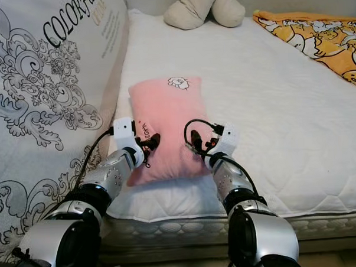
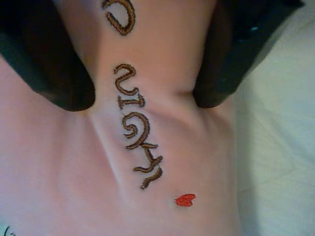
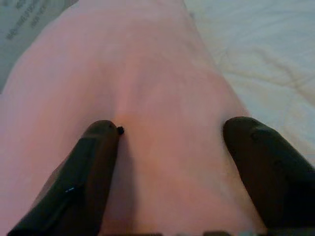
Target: Clean up the room
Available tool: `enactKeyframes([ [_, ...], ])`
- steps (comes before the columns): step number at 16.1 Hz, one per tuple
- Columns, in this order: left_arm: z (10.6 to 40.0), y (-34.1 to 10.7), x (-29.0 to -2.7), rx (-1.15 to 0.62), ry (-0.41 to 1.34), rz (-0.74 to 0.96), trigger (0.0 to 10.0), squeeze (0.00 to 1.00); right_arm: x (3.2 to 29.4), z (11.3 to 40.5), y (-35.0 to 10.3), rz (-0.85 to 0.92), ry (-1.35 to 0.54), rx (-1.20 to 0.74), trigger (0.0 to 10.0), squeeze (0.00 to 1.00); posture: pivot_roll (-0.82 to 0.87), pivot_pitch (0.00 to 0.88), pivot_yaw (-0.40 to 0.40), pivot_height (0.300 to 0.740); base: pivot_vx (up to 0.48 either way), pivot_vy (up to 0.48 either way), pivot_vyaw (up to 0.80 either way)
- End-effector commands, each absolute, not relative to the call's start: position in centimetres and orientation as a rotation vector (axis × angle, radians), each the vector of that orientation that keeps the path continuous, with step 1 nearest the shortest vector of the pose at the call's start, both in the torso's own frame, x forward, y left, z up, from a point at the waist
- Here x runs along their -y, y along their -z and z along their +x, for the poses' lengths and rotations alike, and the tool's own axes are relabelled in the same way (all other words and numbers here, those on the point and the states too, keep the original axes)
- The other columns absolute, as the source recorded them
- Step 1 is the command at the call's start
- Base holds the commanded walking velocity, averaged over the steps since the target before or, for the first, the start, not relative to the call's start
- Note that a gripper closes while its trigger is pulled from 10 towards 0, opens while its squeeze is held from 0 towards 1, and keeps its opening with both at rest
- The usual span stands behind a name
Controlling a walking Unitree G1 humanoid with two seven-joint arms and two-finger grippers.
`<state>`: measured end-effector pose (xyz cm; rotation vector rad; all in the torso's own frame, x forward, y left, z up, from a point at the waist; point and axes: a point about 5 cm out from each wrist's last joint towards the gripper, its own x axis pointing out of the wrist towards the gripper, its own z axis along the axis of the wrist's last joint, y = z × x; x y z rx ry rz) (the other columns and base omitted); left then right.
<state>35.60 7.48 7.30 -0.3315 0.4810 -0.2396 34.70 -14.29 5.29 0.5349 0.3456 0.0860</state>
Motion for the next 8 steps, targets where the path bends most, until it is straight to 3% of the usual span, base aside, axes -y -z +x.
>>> enactKeyframes([
  [1,35.2,-7.0,-6.0,-0.529,0.298,-0.324,0.0,0.00,14.1,34.8,-5.3,0.585,-0.070,-0.366,0.0,0.00,0.08,0.031,-0.031,0.740,0.000,0.000,0.00],
  [8,35.5,-8.4,-4.7,-0.529,0.393,-0.360,0.0,0.00,13.4,33.5,-3.2,0.578,-0.076,-0.511,0.0,0.00,0.10,0.035,-0.031,0.740,0.000,0.000,0.00],
])
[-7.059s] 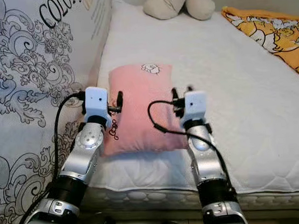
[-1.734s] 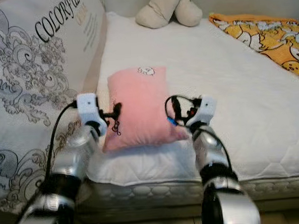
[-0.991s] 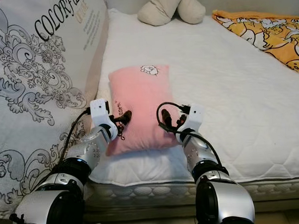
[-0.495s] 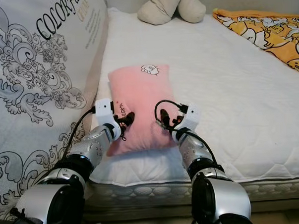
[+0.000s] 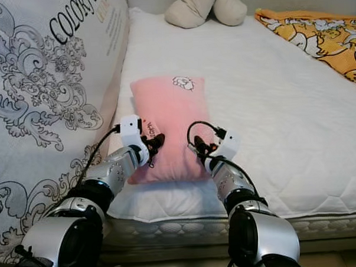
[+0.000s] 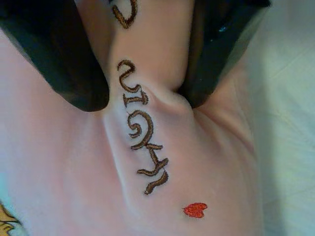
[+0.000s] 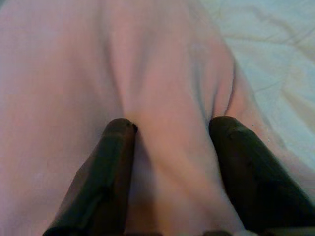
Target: Clean up the room
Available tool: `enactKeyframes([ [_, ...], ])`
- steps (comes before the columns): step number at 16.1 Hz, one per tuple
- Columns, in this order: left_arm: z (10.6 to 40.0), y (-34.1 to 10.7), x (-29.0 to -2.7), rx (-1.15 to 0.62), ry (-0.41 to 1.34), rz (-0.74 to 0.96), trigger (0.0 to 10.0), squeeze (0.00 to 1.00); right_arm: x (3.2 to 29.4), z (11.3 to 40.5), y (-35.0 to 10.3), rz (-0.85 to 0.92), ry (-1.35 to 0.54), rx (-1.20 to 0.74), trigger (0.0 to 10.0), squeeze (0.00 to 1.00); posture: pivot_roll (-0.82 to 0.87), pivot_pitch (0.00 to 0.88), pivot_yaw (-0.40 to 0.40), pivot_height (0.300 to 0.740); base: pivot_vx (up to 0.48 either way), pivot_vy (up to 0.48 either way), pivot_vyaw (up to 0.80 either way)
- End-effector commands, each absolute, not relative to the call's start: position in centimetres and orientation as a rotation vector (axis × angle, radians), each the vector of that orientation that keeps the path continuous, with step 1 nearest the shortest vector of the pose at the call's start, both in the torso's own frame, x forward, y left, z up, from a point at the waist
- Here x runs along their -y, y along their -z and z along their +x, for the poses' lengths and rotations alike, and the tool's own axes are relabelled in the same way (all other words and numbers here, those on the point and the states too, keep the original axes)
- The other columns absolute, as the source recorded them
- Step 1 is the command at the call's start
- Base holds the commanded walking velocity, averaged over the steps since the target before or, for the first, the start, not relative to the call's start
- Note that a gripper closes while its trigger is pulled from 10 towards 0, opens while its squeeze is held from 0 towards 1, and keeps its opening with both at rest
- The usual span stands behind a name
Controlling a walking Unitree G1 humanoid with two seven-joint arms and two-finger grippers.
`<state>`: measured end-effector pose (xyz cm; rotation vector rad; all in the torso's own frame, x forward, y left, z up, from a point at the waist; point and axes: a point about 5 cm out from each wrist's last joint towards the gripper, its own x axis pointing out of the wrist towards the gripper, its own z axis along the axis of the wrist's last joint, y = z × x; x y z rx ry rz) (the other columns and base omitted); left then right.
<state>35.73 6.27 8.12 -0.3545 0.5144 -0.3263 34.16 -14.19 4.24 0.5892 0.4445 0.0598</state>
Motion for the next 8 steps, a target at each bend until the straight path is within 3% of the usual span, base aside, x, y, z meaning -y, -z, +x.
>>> enactKeyframes([
  [1,35.44,-8.43,-4.61,-0.529,0.406,-0.361,0.0,0.00,13.42,33.39,-3.16,0.567,-0.075,-0.520,0.0,0.00,0.10,0.035,-0.031,0.740,0.000,0.000,0.00],
  [8,35.08,-8.46,-4.66,-0.478,0.458,-0.274,0.0,0.00,13.09,33.43,-3.26,0.492,-0.103,-0.505,0.0,0.00,0.11,0.015,-0.037,0.740,0.000,0.000,0.00],
])
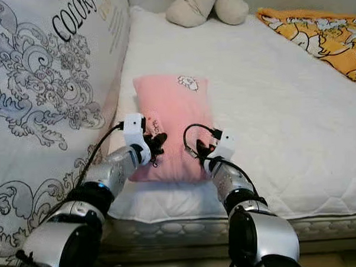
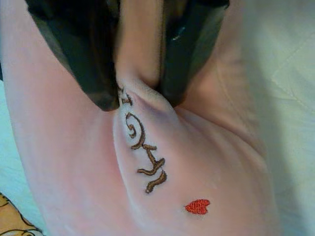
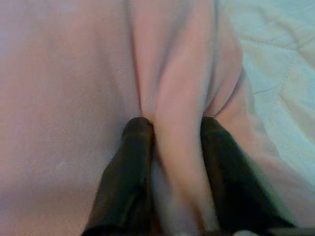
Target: Clean up the room
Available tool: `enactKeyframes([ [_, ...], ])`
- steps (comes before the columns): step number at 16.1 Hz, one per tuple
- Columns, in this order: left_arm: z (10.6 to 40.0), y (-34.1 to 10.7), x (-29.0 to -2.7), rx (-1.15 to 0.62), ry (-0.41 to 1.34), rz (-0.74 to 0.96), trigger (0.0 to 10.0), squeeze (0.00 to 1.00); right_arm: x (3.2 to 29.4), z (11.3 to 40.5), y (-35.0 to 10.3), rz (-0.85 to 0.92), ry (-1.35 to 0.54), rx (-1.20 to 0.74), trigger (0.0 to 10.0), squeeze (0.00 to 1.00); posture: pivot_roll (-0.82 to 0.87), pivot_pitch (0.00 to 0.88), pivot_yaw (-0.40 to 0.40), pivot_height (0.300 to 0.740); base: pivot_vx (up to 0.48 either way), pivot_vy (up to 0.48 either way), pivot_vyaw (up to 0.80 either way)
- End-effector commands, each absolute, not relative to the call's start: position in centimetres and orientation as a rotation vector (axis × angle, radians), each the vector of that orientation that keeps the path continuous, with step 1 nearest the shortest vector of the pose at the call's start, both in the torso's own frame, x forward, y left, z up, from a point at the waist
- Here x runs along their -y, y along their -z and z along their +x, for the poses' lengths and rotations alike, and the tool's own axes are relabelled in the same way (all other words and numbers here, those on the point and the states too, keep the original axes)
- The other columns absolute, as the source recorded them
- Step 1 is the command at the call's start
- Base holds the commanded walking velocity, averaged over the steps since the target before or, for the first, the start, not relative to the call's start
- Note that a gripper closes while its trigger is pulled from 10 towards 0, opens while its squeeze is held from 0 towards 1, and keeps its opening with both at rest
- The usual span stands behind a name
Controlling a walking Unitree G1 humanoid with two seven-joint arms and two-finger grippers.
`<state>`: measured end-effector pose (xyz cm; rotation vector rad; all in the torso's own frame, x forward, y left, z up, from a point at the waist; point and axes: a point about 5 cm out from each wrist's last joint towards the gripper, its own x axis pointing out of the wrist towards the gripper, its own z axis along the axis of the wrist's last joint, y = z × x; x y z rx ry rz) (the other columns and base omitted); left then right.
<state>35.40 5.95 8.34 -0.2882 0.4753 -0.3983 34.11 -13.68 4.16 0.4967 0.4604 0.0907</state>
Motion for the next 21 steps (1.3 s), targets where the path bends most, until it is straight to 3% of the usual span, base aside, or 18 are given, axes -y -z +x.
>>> enactKeyframes([
  [1,35.0,-8.4,-4.7,-0.474,0.459,-0.272,0.0,0.00,13.0,33.4,-3.3,0.476,-0.115,-0.499,0.0,0.00,0.10,0.010,-0.037,0.740,0.000,0.000,0.00],
  [5,35.0,-8.6,-5.3,-0.427,0.432,-0.296,0.0,0.00,12.5,33.4,-3.4,0.421,-0.160,-0.471,0.0,0.00,0.10,0.000,-0.036,0.740,0.000,0.000,0.00],
  [12,36.7,-14.7,-7.6,-0.083,0.367,-0.129,0.0,0.00,9.7,35.9,-8.0,0.356,-0.313,-0.256,0.0,0.00,0.10,0.000,-0.041,0.740,0.000,0.000,0.00],
  [19,36.2,-16.6,-11.7,0.041,0.145,-0.007,0.0,0.00,8.0,37.7,-12.1,0.291,-0.420,-0.131,0.0,0.00,0.13,0.012,-0.069,0.740,0.000,0.000,0.00],
  [21,34.9,-17.4,-13.1,0.126,0.062,0.066,0.0,0.00,7.2,37.7,-12.5,0.291,-0.447,-0.110,0.0,0.00,0.14,0.018,-0.079,0.740,0.000,0.000,0.00],
])
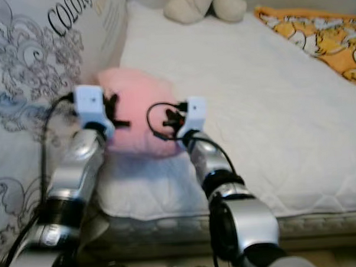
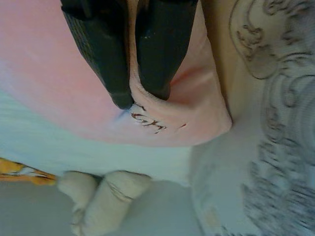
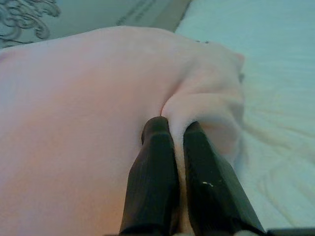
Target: Clean up the room
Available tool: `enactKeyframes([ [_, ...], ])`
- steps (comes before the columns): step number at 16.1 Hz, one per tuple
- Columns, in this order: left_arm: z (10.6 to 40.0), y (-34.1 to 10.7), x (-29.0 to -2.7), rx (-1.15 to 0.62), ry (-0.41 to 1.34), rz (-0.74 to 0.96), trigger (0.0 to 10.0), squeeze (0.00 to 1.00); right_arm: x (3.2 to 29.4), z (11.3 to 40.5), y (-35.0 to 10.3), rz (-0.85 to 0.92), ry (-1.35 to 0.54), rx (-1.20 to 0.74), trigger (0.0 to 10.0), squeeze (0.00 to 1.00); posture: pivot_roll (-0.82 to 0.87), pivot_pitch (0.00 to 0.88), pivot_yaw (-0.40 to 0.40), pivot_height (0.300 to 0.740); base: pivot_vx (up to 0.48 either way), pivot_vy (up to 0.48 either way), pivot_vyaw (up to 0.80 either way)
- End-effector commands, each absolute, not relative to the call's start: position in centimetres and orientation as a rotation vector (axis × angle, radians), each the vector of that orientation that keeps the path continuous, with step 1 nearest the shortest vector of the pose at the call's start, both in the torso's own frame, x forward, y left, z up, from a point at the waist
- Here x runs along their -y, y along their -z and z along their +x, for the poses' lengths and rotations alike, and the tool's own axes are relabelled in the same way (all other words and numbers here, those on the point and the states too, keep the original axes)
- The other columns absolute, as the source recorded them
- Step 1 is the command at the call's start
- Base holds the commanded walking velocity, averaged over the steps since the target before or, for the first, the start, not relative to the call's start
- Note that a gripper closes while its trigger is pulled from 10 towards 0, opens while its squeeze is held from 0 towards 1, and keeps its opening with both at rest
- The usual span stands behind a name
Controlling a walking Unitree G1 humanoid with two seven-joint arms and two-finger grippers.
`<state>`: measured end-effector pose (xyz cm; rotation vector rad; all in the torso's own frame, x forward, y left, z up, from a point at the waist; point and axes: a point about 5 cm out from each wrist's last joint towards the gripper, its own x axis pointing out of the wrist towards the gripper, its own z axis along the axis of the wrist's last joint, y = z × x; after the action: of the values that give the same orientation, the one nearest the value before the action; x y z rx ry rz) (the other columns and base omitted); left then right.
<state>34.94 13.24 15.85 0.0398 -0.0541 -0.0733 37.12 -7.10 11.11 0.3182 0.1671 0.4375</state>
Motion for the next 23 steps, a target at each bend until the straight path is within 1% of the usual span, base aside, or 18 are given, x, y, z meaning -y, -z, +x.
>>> enactKeyframes([
  [1,34.8,-17.3,-13.1,0.126,0.071,0.087,0.0,0.00,7.0,37.6,-12.3,0.293,-0.451,-0.115,0.0,0.00,0.14,0.019,-0.081,0.740,0.000,0.000,0.00],
  [3,34.7,-16.7,-13.7,0.116,0.068,0.135,0.0,0.00,6.6,36.9,-11.1,0.294,-0.457,-0.152,0.0,0.00,0.14,0.023,-0.082,0.740,0.000,0.000,0.00],
  [4,34.6,-15.9,-13.6,0.069,0.082,0.122,0.0,0.00,6.5,36.5,-10.3,0.267,-0.462,-0.182,0.0,0.00,0.14,0.023,-0.081,0.740,0.000,0.000,0.00],
  [5,34.3,-14.8,-12.9,0.006,0.132,0.122,0.0,0.00,6.6,36.0,-9.2,0.229,-0.466,-0.224,0.0,0.00,0.14,0.025,-0.080,0.740,0.000,0.000,0.00],
  [6,33.7,-13.3,-11.6,-0.068,0.194,0.138,0.0,0.00,7.0,35.4,-7.9,0.181,-0.459,-0.275,0.9,0.00,0.14,0.025,-0.079,0.740,0.000,0.000,0.00],
  [7,33.5,-12.5,-11.3,-0.110,0.188,0.136,10.0,0.00,7.3,35.1,-7.3,0.172,-0.451,-0.299,10.0,0.00,0.14,0.025,-0.079,0.740,0.000,0.000,0.00],
  [12,33.5,-11.2,-10.6,-0.156,0.218,0.151,10.0,0.00,8.2,35.2,-7.1,0.161,-0.388,-0.301,10.0,0.00,0.12,0.022,-0.076,0.740,0.000,0.000,0.00],
  [13,33.7,-11.4,-10.5,-0.146,0.224,0.162,10.0,1.00,8.3,35.3,-7.2,0.162,-0.375,-0.295,10.0,0.00,0.13,0.021,-0.077,0.740,0.000,0.000,0.00],
  [14,33.8,-11.4,-10.5,-0.141,0.226,0.164,10.0,1.00,8.4,35.4,-7.3,0.161,-0.366,-0.293,10.0,0.00,0.13,0.021,-0.078,0.740,0.000,0.000,0.00],
  [15,34.0,-11.7,-10.4,-0.126,0.247,0.170,10.0,1.00,8.5,35.5,-7.4,0.171,-0.348,-0.287,10.0,1.00,0.13,0.021,-0.078,0.740,0.000,0.000,0.00],
  [18,34.7,-12.6,-10.5,-0.078,0.266,0.206,10.0,1.00,8.5,36.0,-8.4,0.192,-0.298,-0.224,10.0,1.00,0.12,0.018,-0.076,0.740,0.000,0.000,0.00],
  [23,35.5,-14.3,-10.7,0.019,0.253,0.259,10.0,1.00,7.7,36.0,-9.0,0.213,-0.293,-0.171,10.0,1.00,0.12,0.014,-0.074,0.740,0.000,0.000,0.00],
])
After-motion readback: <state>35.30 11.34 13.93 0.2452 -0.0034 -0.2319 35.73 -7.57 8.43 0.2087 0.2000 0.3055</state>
